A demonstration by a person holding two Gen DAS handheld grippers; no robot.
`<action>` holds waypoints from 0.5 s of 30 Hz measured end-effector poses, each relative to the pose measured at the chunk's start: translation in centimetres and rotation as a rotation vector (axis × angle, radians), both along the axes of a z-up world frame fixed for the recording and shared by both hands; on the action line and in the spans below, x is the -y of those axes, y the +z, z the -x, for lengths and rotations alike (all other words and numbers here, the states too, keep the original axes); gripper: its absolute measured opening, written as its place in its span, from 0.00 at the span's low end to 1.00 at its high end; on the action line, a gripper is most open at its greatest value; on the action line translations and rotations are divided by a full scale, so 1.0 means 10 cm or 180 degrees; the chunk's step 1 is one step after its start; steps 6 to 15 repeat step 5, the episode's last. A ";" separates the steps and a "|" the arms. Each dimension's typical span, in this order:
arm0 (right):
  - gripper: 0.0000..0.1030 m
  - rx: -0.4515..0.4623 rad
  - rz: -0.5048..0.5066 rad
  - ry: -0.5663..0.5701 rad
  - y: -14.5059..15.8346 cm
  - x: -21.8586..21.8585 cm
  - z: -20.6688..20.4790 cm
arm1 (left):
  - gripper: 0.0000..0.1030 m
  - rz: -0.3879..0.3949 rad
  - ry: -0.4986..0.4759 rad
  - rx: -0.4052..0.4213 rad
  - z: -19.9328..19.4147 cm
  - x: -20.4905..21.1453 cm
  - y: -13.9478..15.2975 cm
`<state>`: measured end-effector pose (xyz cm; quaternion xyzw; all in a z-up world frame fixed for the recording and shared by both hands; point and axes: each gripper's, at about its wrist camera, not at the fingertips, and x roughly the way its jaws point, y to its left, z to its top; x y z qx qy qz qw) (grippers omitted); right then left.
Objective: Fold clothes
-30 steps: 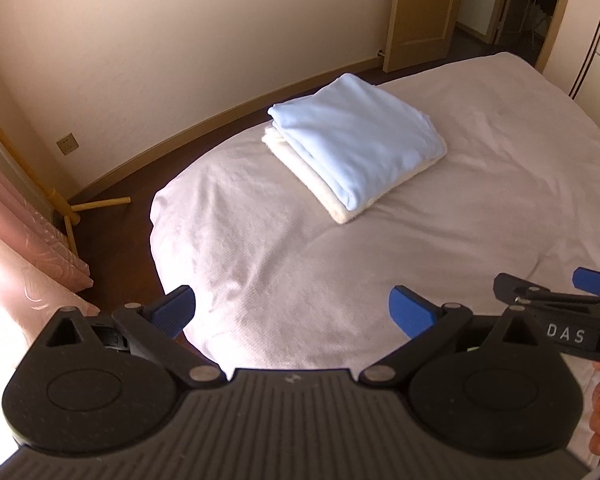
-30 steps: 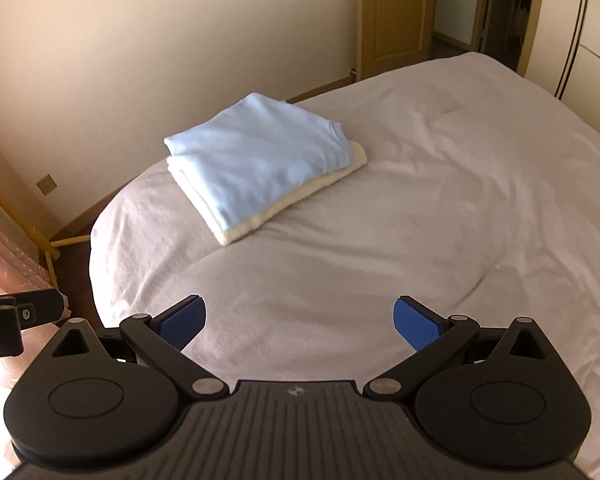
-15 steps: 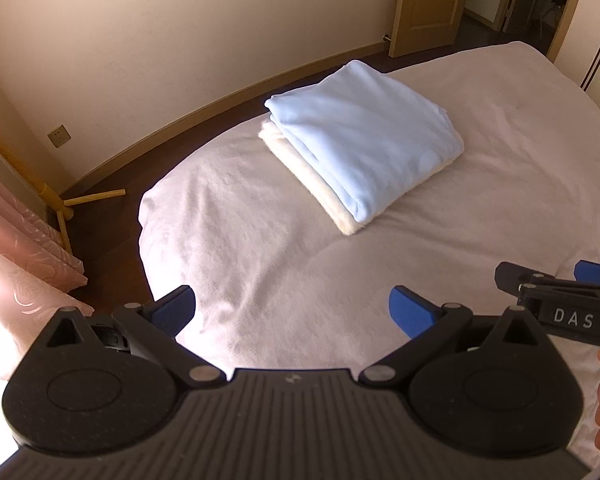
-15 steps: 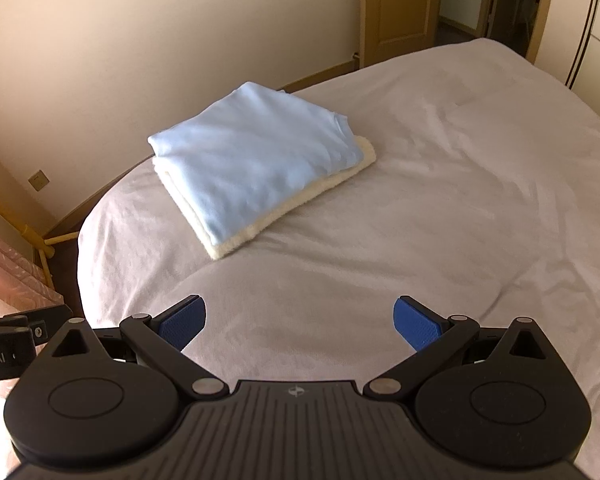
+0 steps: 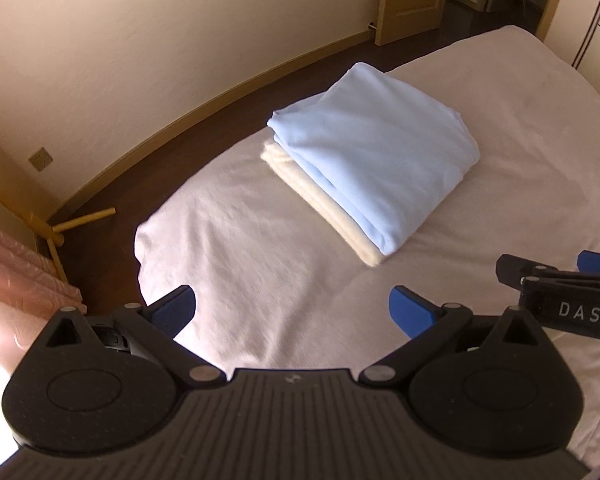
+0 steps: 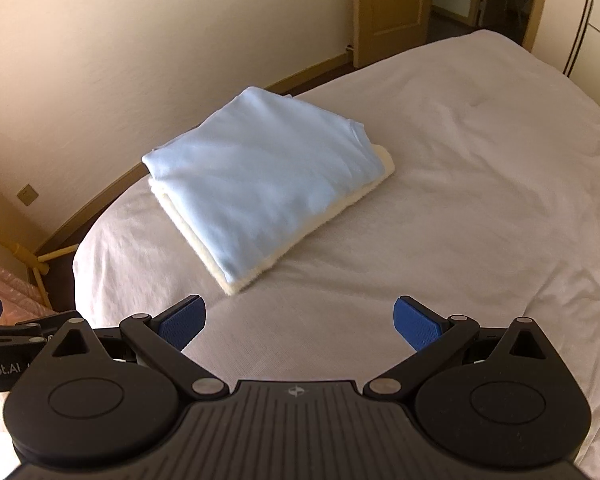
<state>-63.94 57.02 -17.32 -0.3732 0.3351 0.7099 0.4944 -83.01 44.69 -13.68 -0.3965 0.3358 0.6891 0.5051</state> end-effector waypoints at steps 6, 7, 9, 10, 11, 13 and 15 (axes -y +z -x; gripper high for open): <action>1.00 0.0025 0.0034 -0.0163 0.06 -0.05 0.15 | 0.99 -0.0034 -0.0140 -0.0029 0.17 -0.14 0.07; 1.00 0.0025 0.0034 -0.0163 0.06 -0.05 0.15 | 0.99 -0.0034 -0.0140 -0.0029 0.17 -0.14 0.07; 1.00 0.0025 0.0034 -0.0163 0.06 -0.05 0.15 | 0.99 -0.0034 -0.0140 -0.0029 0.17 -0.14 0.07; 1.00 0.0025 0.0034 -0.0163 0.06 -0.05 0.15 | 0.99 -0.0034 -0.0140 -0.0029 0.17 -0.14 0.07; 1.00 0.0025 0.0034 -0.0163 0.06 -0.05 0.15 | 0.99 -0.0034 -0.0140 -0.0029 0.17 -0.14 0.07; 1.00 0.0025 0.0034 -0.0163 0.06 -0.05 0.15 | 0.99 -0.0034 -0.0140 -0.0029 0.17 -0.14 0.07; 1.00 0.0025 0.0034 -0.0163 0.06 -0.05 0.15 | 0.99 -0.0034 -0.0140 -0.0029 0.17 -0.14 0.07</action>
